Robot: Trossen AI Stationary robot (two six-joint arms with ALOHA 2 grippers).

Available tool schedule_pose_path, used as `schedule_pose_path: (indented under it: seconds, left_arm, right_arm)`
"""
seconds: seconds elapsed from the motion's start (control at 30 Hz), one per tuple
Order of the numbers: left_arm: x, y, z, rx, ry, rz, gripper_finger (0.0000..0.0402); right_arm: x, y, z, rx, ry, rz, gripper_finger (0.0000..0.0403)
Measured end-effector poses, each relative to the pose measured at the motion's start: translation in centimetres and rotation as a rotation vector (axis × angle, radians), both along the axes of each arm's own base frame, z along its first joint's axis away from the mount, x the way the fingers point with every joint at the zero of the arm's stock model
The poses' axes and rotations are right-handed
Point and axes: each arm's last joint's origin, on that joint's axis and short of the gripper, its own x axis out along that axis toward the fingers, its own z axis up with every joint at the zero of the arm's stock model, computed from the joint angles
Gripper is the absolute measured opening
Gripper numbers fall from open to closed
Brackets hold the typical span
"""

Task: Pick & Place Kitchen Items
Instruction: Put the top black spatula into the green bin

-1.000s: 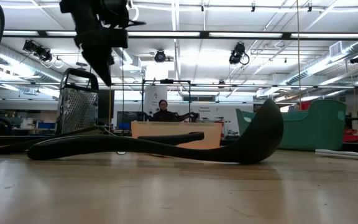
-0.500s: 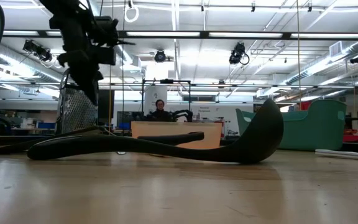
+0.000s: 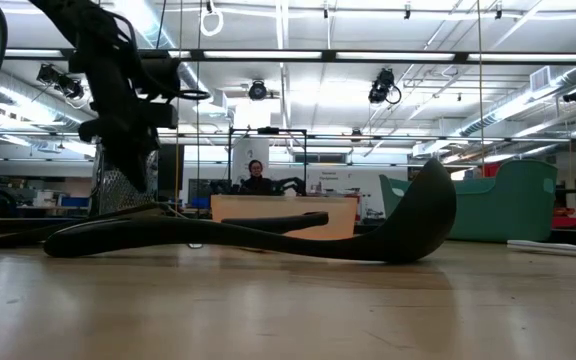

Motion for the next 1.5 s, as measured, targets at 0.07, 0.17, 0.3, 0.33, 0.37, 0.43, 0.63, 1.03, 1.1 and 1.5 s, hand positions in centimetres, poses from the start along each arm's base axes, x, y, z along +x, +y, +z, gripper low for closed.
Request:
schedule_pose_path:
  seconds: [0.07,0.17,0.3,0.33,0.37,0.43,0.63,1.03,1.1,1.5]
  left_arm:
    - [-0.1,-0.1,-0.3,0.005,0.012,-0.012,0.0002]
    - [-0.2,0.0,-0.5,0.031,0.022,-0.026,0.0008]
    - [-0.3,-0.1,-0.7,0.052,0.043,-0.034,0.0019]
    - [-0.3,-0.1,-0.7,0.052,0.043,-0.034,0.0021]
    - [-0.3,-0.1,-0.7,0.052,0.045,-0.036,0.0023]
    - [-0.3,-0.1,-0.8,0.058,0.05,-0.061,0.0029]
    - [-0.3,-0.2,-0.8,0.073,0.06,-0.096,0.0062]
    - [0.0,-0.6,-0.8,0.084,0.078,-0.119,0.0183]
    - [0.0,-0.7,-0.8,0.084,0.078,-0.12,0.0203]
    - [0.1,-0.7,-1.4,0.05,0.116,-0.115,0.0257]
  right_arm:
    - [0.0,0.0,0.0,0.0,0.0,-0.001,0.0002]
    - [0.0,0.0,0.0,0.0,0.0,-0.001,0.0002]
    - [0.0,0.0,0.0,-0.001,0.0,-0.001,0.0002]
    - [0.0,0.0,0.0,-0.001,0.0,-0.001,0.0002]
    - [0.0,0.0,0.0,-0.001,0.0,-0.001,0.0002]
    - [0.0,0.0,0.0,-0.001,0.0,-0.001,0.0002]
    - [0.0,0.0,0.0,-0.001,-0.001,-0.001,0.0002]
    - [0.0,0.0,0.0,-0.001,-0.001,-0.001,0.0002]
    - [0.0,0.0,0.0,-0.001,-0.001,-0.001,0.0002]
    - [0.0,0.0,0.0,-0.001,0.0,-0.001,0.0002]
